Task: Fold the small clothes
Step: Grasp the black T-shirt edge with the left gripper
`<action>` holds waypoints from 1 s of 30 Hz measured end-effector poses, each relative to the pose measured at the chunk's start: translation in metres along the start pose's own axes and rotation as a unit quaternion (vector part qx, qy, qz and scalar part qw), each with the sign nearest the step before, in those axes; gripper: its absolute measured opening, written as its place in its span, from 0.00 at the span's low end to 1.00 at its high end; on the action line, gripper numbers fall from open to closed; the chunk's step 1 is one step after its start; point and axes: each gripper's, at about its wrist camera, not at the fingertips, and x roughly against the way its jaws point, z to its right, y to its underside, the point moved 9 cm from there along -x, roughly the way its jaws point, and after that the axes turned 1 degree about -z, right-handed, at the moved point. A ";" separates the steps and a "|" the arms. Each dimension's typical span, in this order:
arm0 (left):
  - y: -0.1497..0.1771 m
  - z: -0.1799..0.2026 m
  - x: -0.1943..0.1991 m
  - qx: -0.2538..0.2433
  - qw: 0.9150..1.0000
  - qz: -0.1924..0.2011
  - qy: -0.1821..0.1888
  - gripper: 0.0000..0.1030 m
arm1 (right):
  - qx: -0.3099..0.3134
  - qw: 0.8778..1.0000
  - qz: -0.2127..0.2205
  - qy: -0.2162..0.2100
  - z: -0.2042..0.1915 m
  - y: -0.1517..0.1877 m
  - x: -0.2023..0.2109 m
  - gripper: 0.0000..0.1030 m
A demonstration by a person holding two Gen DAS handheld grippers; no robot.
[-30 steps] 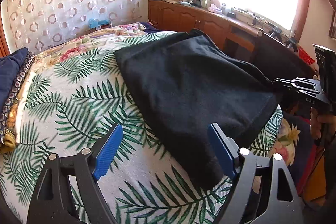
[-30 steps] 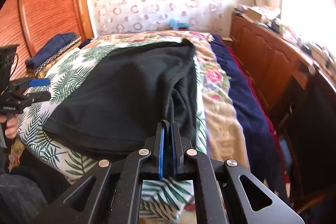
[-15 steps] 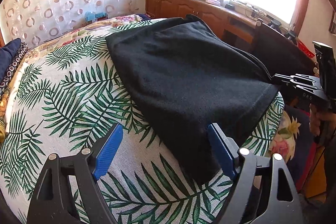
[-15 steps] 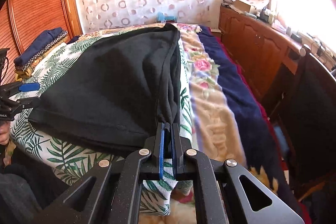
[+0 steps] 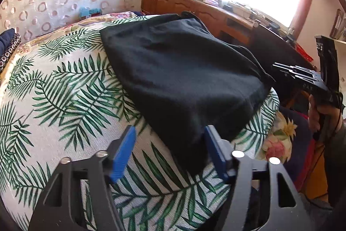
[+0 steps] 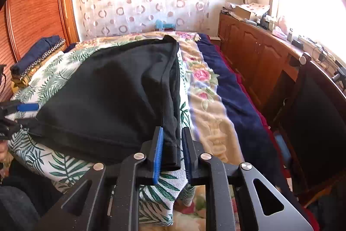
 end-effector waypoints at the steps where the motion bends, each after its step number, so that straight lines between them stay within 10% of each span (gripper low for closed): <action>1: 0.002 0.002 0.000 0.001 1.000 -0.001 0.006 0.54 | -0.001 1.000 0.001 -0.001 0.000 0.000 0.001 0.27; 8: 0.009 0.011 -0.007 -0.001 1.000 -0.012 0.023 0.40 | 0.005 1.000 0.012 -0.023 -0.014 0.003 0.004 0.46; 13: 0.005 0.016 -0.004 0.002 0.999 -0.007 0.042 0.06 | 0.013 0.999 0.012 -0.045 -0.027 0.005 0.007 0.59; 22: -0.055 0.032 0.045 -0.008 0.996 0.068 0.062 0.05 | 0.053 0.993 0.022 -0.103 -0.067 0.005 0.019 0.82; 30: -0.087 0.037 0.050 -0.020 0.994 0.089 0.056 0.05 | 0.104 0.987 0.005 -0.120 -0.091 0.007 0.005 0.83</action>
